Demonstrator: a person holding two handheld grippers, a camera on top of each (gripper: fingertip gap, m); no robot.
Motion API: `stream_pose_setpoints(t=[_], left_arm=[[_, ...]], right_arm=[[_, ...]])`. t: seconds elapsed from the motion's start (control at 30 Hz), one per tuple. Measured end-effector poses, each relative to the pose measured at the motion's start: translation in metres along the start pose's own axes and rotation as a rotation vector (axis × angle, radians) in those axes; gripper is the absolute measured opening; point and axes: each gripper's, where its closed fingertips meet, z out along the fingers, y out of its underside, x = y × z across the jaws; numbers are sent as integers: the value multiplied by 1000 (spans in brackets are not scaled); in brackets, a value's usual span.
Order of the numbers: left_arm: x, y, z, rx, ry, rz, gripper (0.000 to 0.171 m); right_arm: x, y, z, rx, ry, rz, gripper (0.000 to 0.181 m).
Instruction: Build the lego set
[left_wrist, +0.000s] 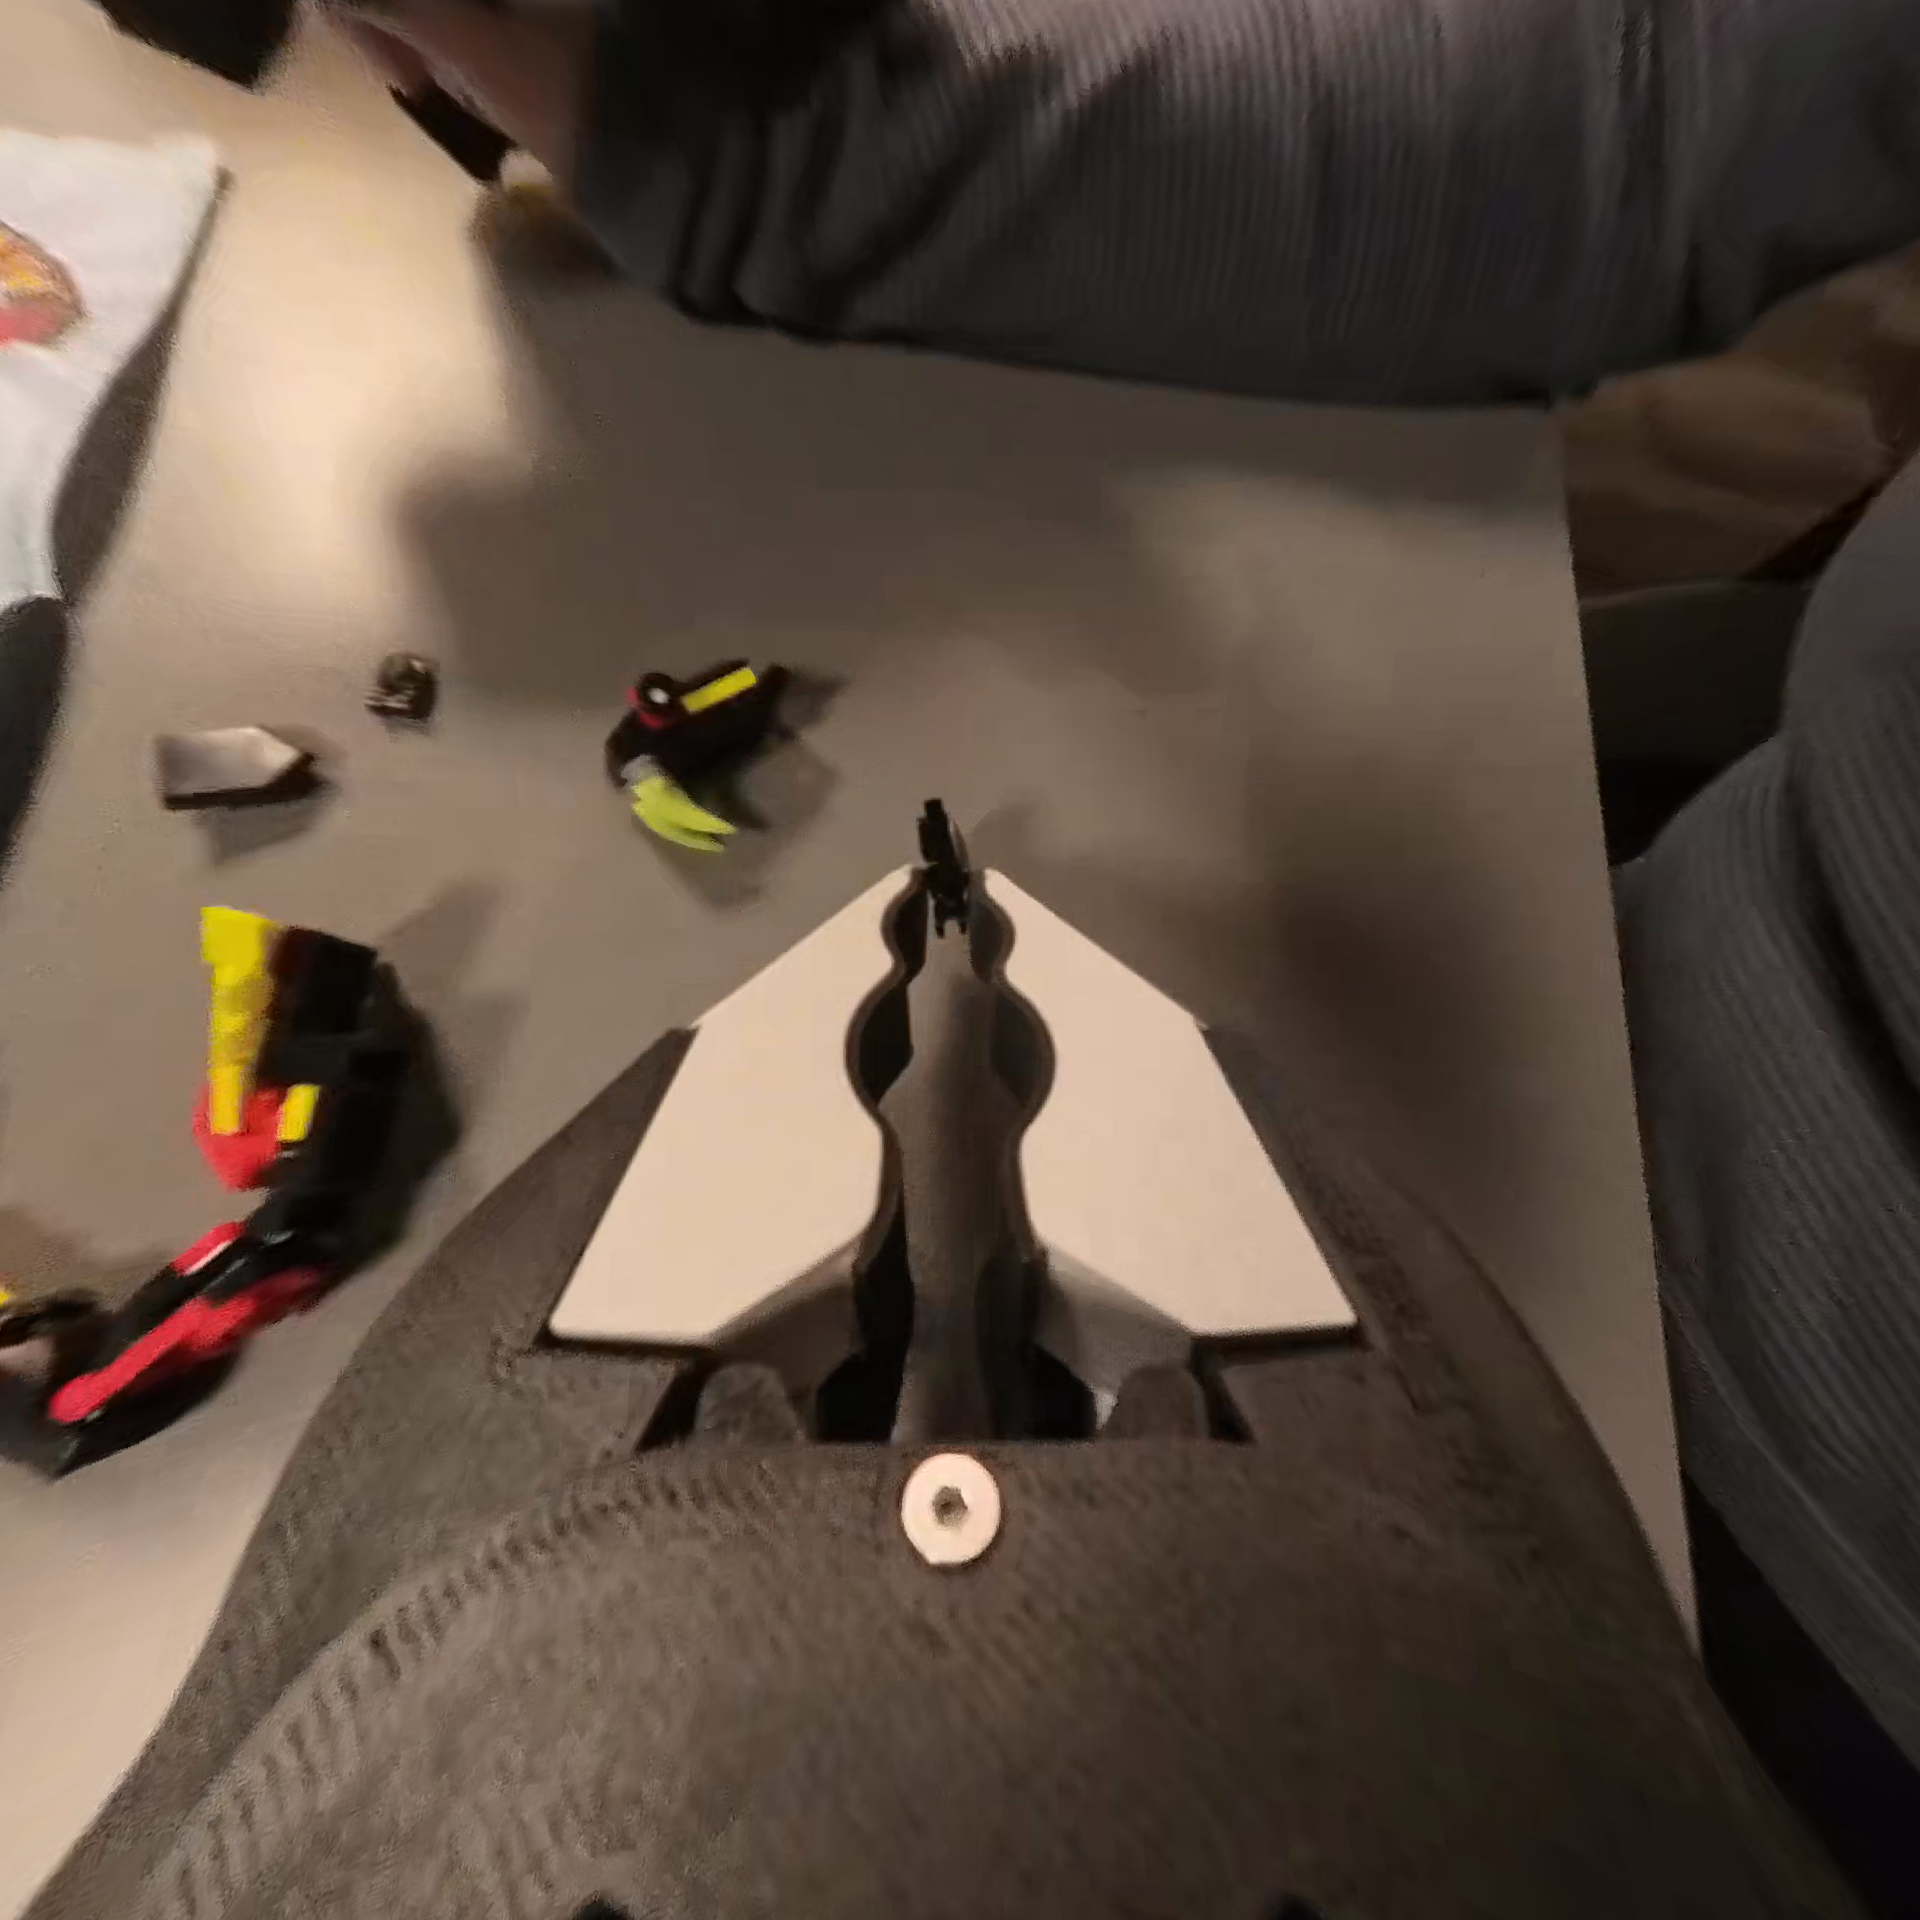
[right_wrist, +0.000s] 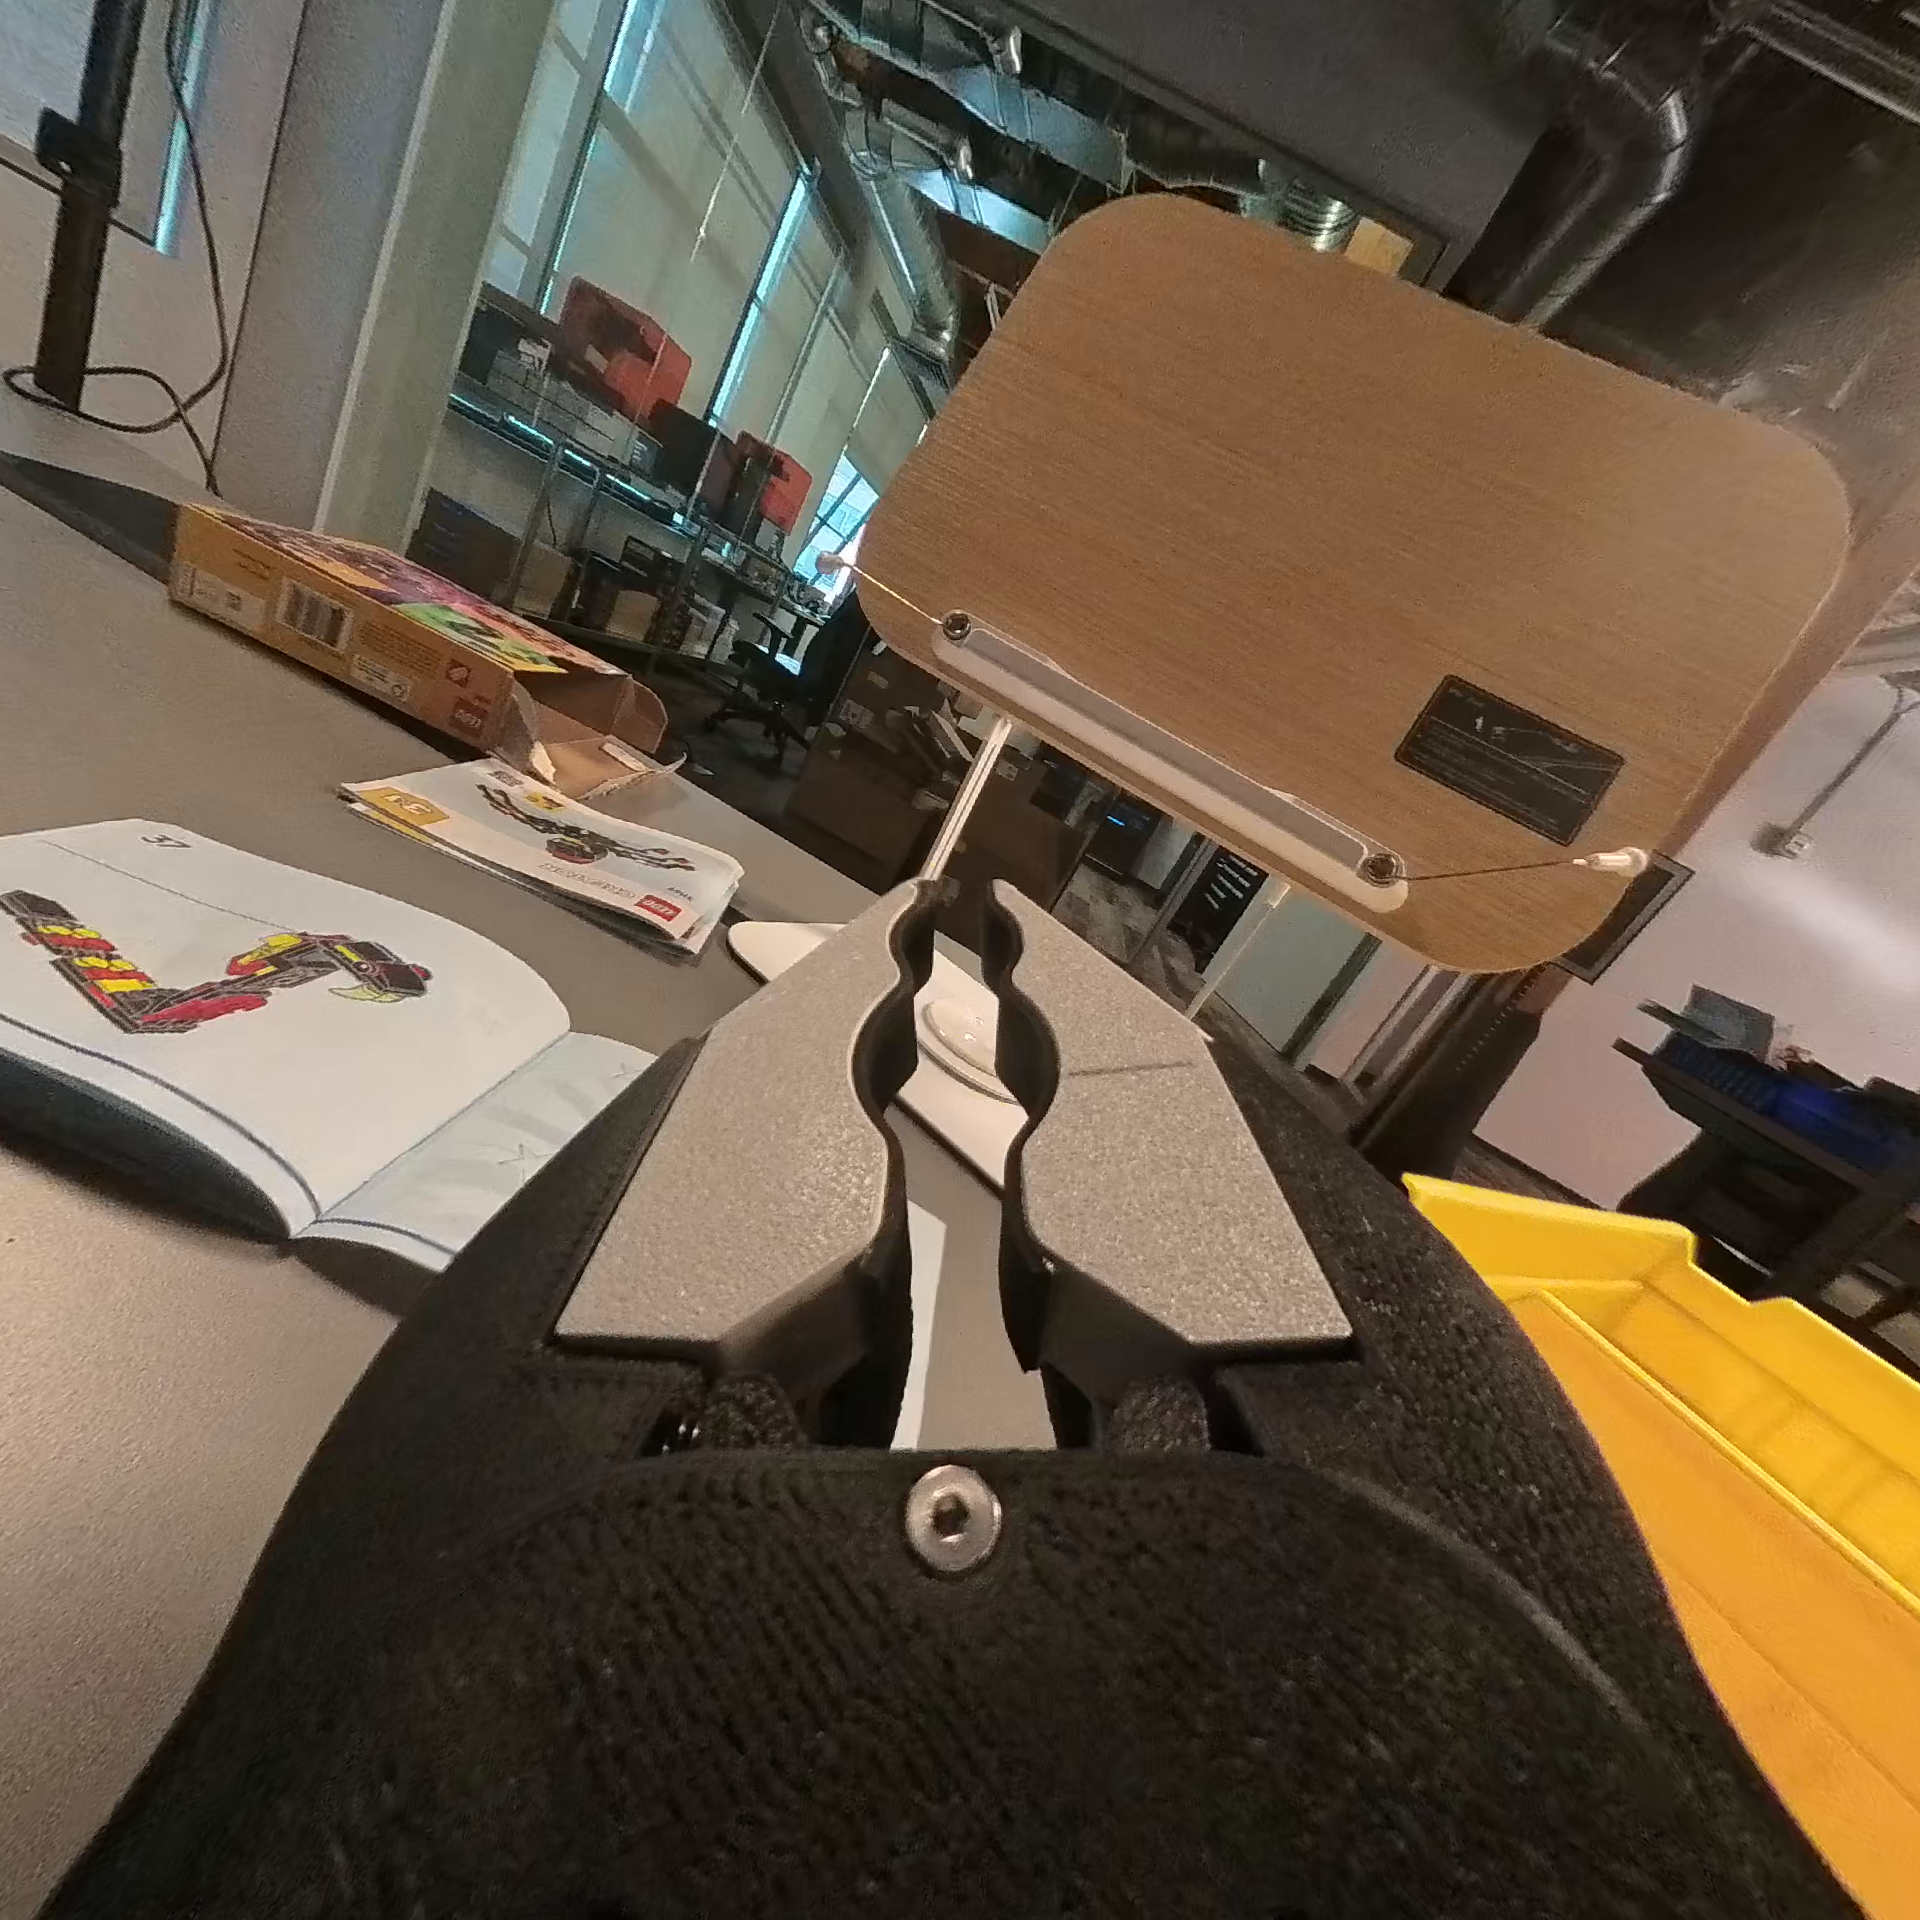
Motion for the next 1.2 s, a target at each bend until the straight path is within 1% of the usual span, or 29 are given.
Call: stream_pose_setpoints(t=[0.1, 0.23, 0.37, 0.43, 0.57, 0.73, 0.83, 0.9, 1.0, 1.07, 1.2], left_arm=[[0, 9, 11, -60, -12, -6, 7], [0, 6, 13, -37, -6, -31, 9], [1, 5, 11, -12, 20, -67, 25], [-1, 7, 8, -19, 18, -62, 29], [3, 8, 1, 2, 55, -59, 29], [16, 9, 5, -11, 125, -48, 29], [33, 3, 10, 8, 209, -31, 29], [39, -1, 11, 20, 230, -12, 29], [29, -8, 3, 76, 167, 3, 29], [8, -14, -6, 143, 52, 4, 29], [-35, -26, -43, 364, -207, 4, 29]], right_arm=[[-4, -4, -7, 11, -22, 1, 6], [-15, -11, -20, 36, -85, -9, 6], [-26, -18, -35, 64, -149, -40, 7], [-29, -21, -42, 77, -171, -53, 7], [-34, -24, -53, 91, -206, -69, 7], [-39, -26, -64, 103, -245, -79, 7], [-41, -28, -70, 115, -262, -78, 7], [-41, -29, -71, 118, -269, -76, 7], [-41, -30, -73, 122, -270, -74, 8], [-40, -30, -73, 125, -271, -79, 8], [-38, -27, -71, 118, -265, -80, 8]])
